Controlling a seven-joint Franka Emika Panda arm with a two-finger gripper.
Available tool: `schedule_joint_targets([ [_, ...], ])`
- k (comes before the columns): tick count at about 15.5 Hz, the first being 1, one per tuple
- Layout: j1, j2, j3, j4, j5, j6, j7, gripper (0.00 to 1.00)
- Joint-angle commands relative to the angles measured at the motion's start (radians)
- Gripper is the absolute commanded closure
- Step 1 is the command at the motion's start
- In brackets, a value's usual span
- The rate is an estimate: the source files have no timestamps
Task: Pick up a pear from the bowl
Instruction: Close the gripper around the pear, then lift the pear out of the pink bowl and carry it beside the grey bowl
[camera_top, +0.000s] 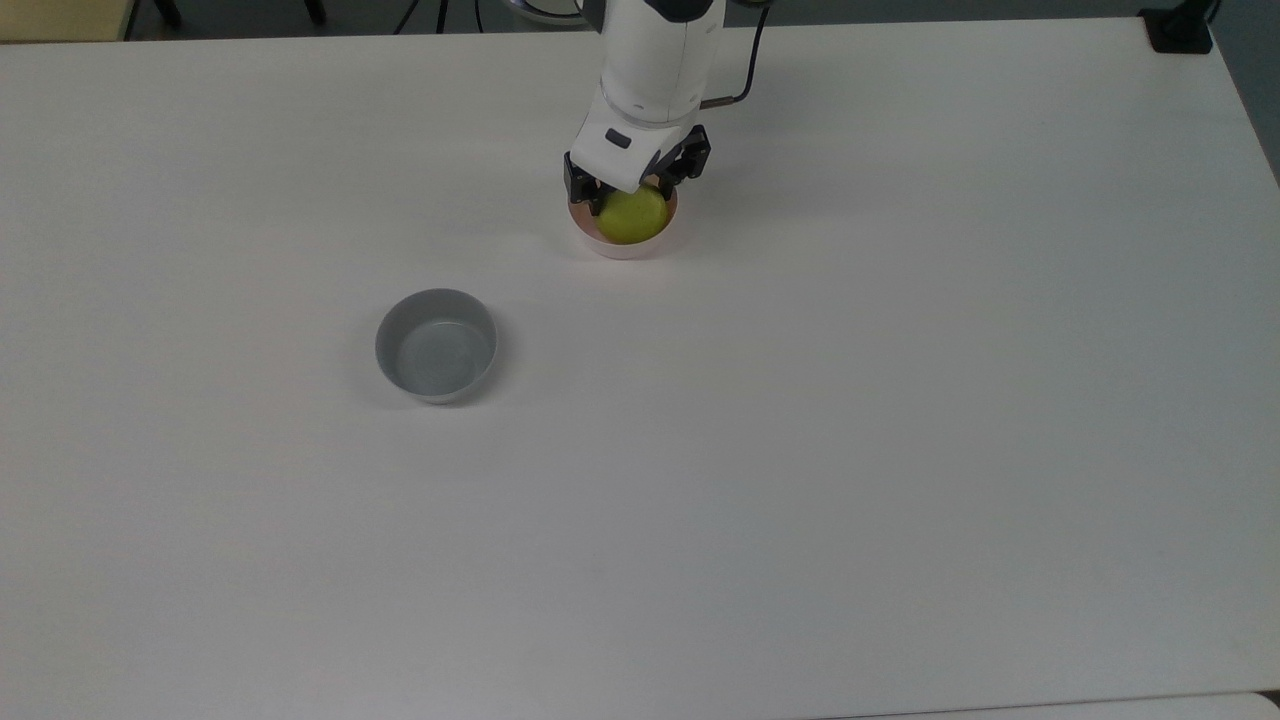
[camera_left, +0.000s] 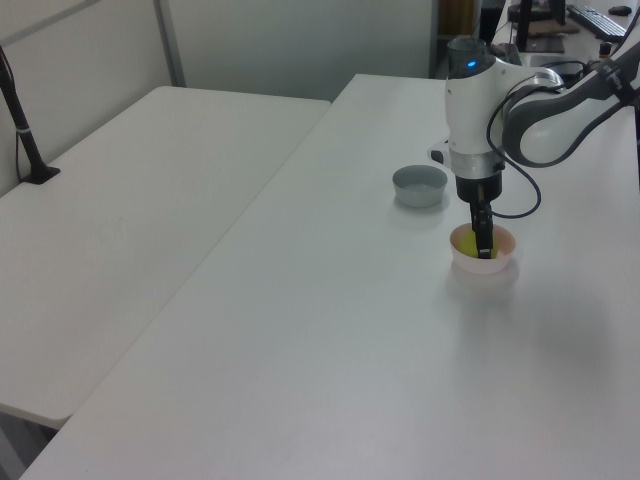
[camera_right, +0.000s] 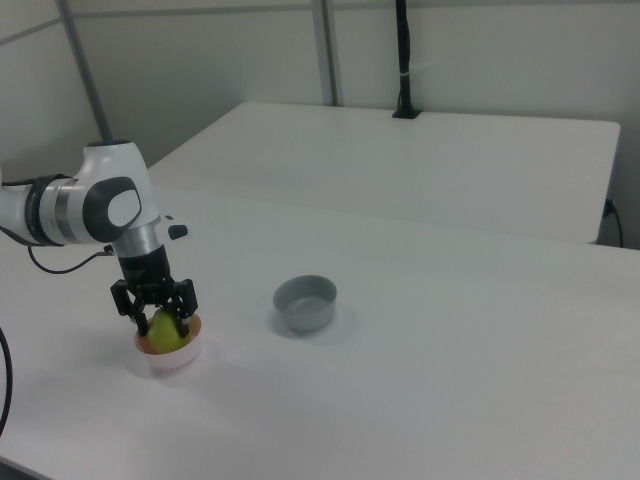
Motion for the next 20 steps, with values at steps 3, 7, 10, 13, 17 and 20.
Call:
schedule_joint_targets([
  [3,0.012,-0.002,-0.006,-0.005,0.011,0.025,-0.023,0.43],
  [7,0.014,-0.031,-0.006,0.024,0.011,-0.053,-0.015,0.43],
  [10,0.014,-0.069,-0.006,0.076,0.013,-0.158,-0.015,0.43],
  [13,0.011,-0.101,-0.006,0.156,0.016,-0.279,-0.015,0.43],
  [17,-0.002,-0.118,-0.014,0.231,0.017,-0.378,-0.026,0.43],
  [20,-0.069,-0.121,-0.017,0.230,0.013,-0.375,-0.070,0.43],
])
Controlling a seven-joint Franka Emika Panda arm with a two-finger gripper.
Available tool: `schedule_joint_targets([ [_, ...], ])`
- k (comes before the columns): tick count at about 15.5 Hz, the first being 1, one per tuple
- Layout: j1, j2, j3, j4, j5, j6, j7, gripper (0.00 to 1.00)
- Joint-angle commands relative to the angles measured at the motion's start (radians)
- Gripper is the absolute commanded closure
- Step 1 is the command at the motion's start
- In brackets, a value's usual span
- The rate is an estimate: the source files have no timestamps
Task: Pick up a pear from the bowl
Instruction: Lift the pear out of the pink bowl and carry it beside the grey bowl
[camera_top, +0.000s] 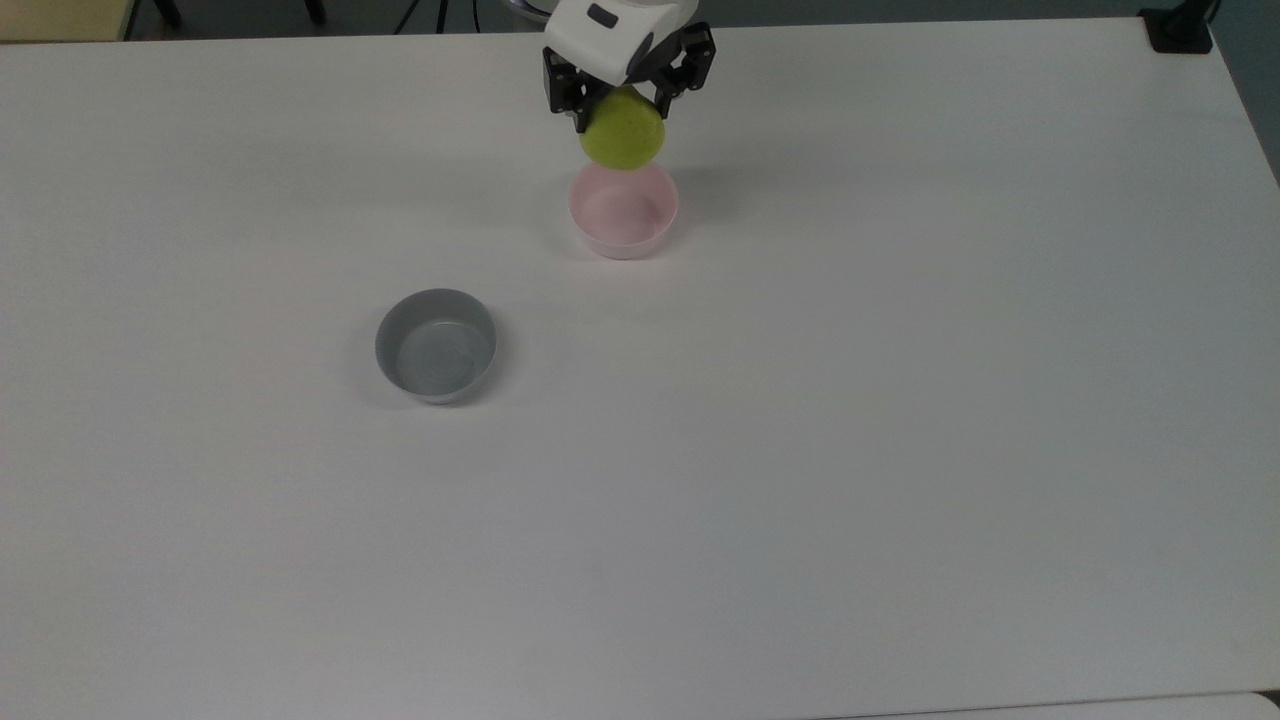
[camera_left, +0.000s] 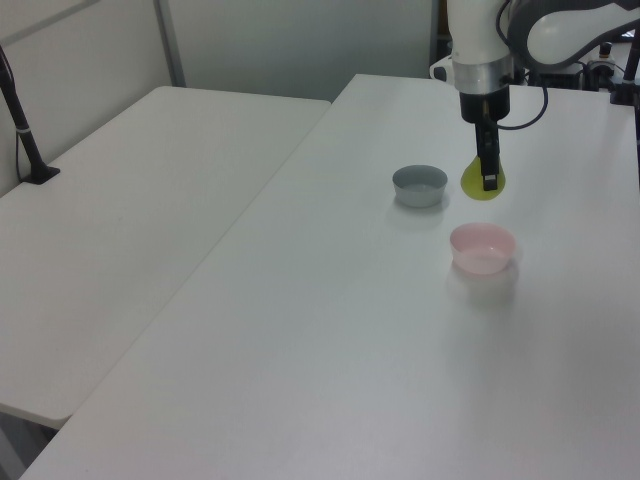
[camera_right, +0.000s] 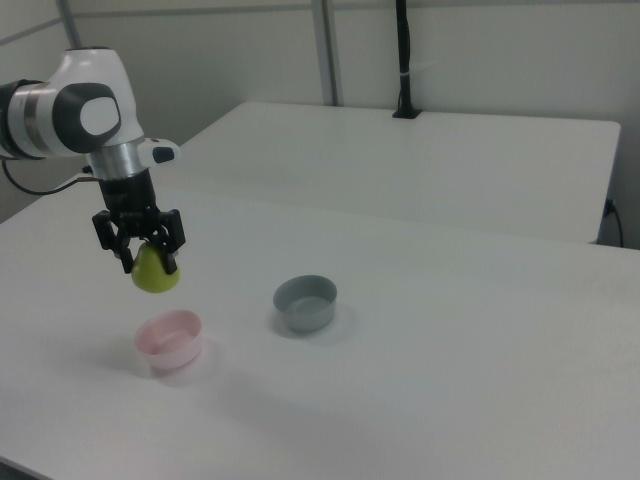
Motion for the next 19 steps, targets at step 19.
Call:
schedule_joint_targets([
  [19,-0.313,0.211,-0.013,-0.041,-0.050,0.227,-0.287,0.38],
])
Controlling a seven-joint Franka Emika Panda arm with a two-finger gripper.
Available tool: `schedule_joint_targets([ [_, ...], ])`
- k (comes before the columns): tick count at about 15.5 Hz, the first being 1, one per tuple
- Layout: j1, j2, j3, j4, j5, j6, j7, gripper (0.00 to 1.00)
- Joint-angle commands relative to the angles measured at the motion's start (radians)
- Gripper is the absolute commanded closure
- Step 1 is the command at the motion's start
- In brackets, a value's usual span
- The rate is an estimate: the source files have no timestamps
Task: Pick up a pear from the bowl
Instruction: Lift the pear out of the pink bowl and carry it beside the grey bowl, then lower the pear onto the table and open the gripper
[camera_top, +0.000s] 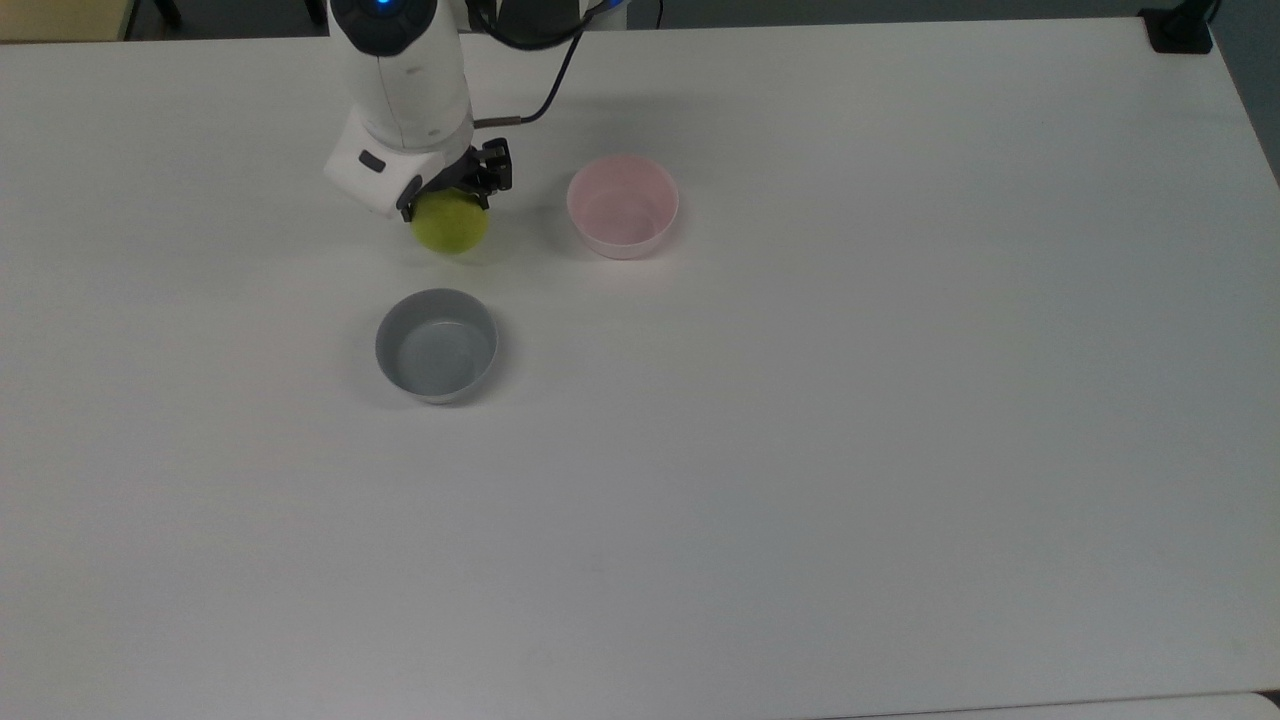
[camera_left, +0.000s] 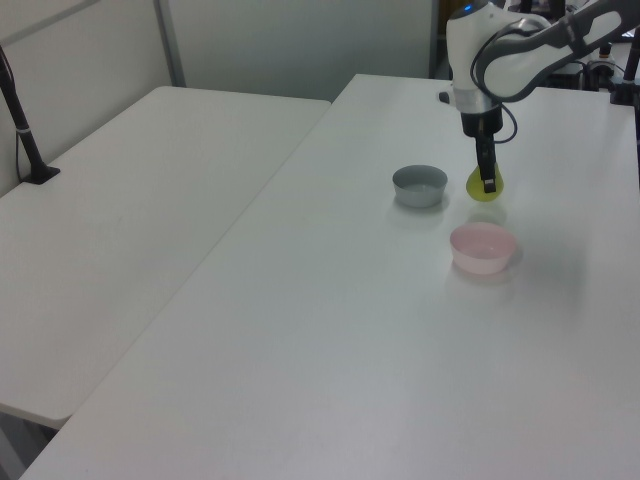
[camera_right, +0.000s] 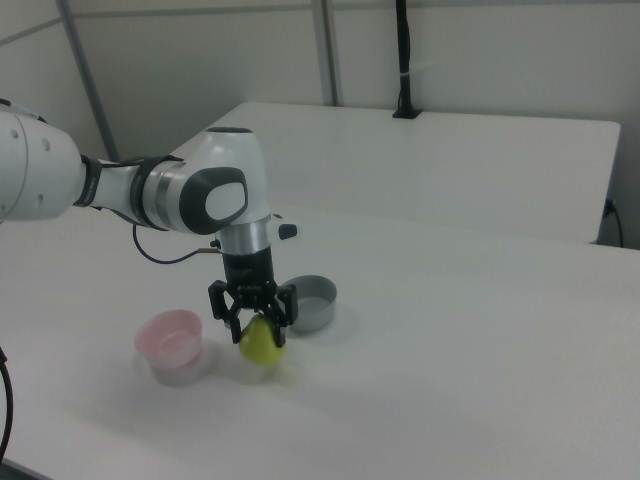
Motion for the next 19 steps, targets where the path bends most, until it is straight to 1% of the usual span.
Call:
schedule_joint_targets([
  [1,-0.003,0.008,0.002,0.002,-0.019,0.028,-0.003,0.36],
  [2,-0.003,0.017,0.002,0.003,-0.020,0.032,-0.003,0.35],
  [3,-0.003,0.020,0.002,0.003,-0.020,0.034,-0.003,0.30],
  [5,-0.003,0.025,0.002,0.003,-0.030,0.034,-0.003,0.23],
  [7,-0.004,0.025,0.002,0.003,-0.034,0.032,-0.002,0.02],
  [13,-0.006,0.011,0.002,0.011,-0.034,0.023,0.000,0.00],
  [16,-0.003,-0.013,0.005,0.092,-0.028,-0.029,0.046,0.00],
  [19,0.022,-0.022,0.016,0.221,-0.017,-0.136,0.108,0.00],
])
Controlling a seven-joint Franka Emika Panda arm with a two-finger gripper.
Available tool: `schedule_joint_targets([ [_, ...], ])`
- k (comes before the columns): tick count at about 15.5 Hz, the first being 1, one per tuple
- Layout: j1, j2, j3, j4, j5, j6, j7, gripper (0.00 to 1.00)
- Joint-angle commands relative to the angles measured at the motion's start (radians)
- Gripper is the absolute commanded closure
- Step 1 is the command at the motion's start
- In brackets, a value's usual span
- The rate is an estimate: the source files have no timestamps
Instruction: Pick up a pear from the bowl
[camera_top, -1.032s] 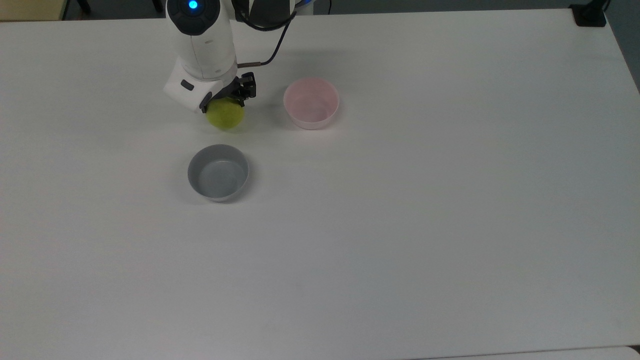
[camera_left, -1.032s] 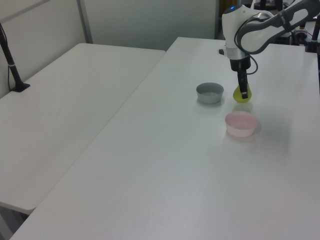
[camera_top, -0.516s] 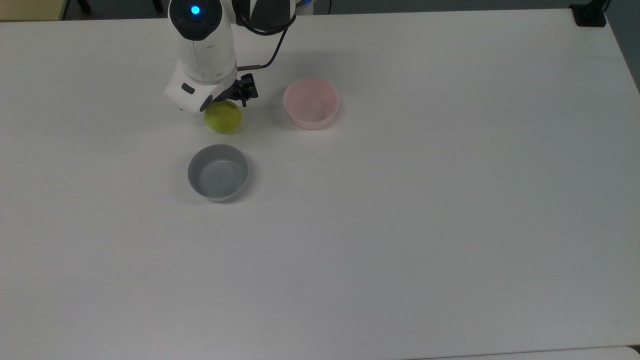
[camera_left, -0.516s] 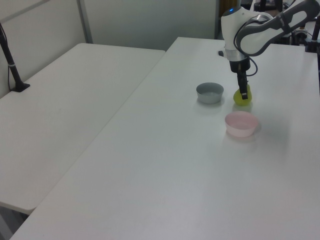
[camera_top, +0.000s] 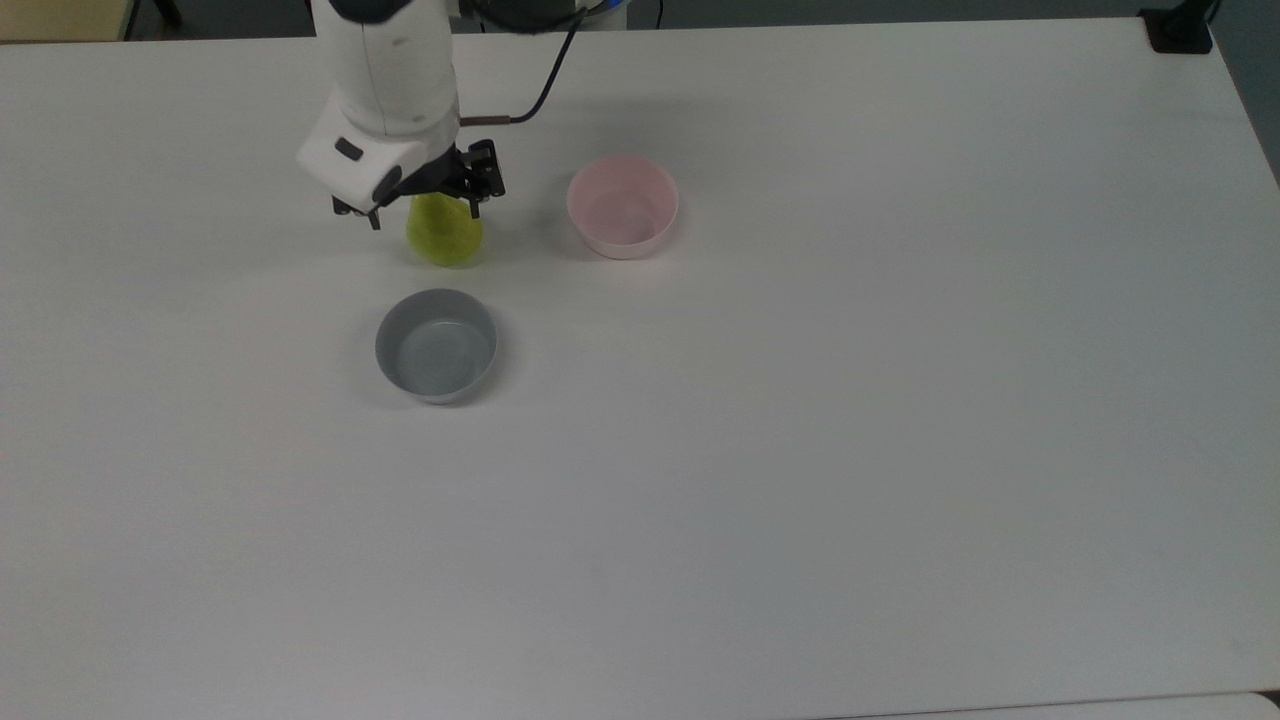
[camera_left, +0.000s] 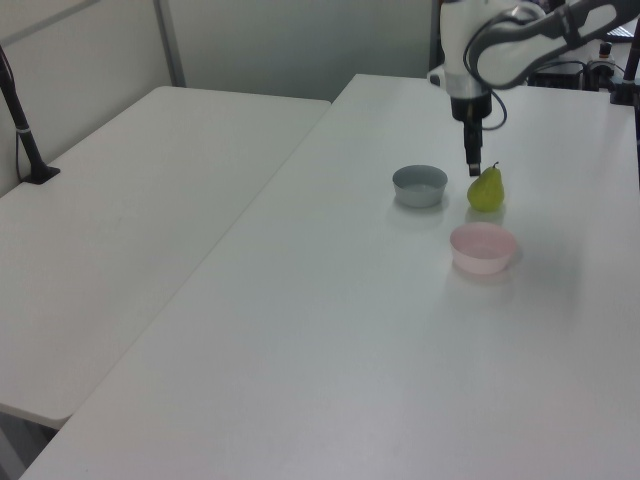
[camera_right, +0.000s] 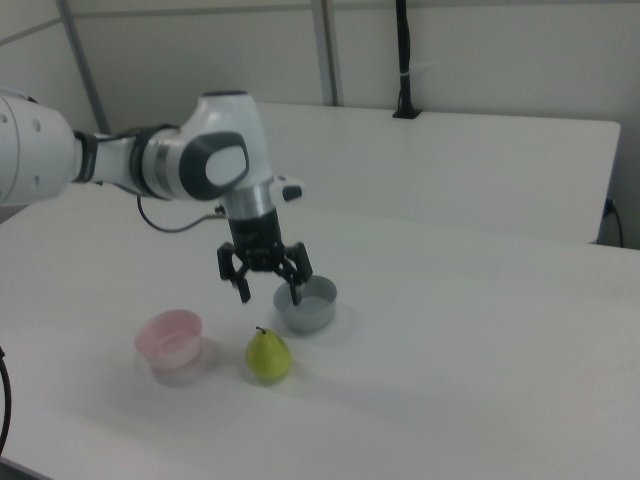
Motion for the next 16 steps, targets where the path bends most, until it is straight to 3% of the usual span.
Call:
schedule_joint_targets([
  [1,0.036,-0.032,0.015,0.145,0.010,-0.157,0.094,0.00],
  [5,0.088,-0.114,0.018,0.214,0.057,-0.251,0.139,0.00],
  [9,0.154,-0.201,0.018,0.242,0.065,-0.284,0.298,0.00],
  [16,0.156,-0.220,0.015,0.262,0.069,-0.337,0.306,0.00],
])
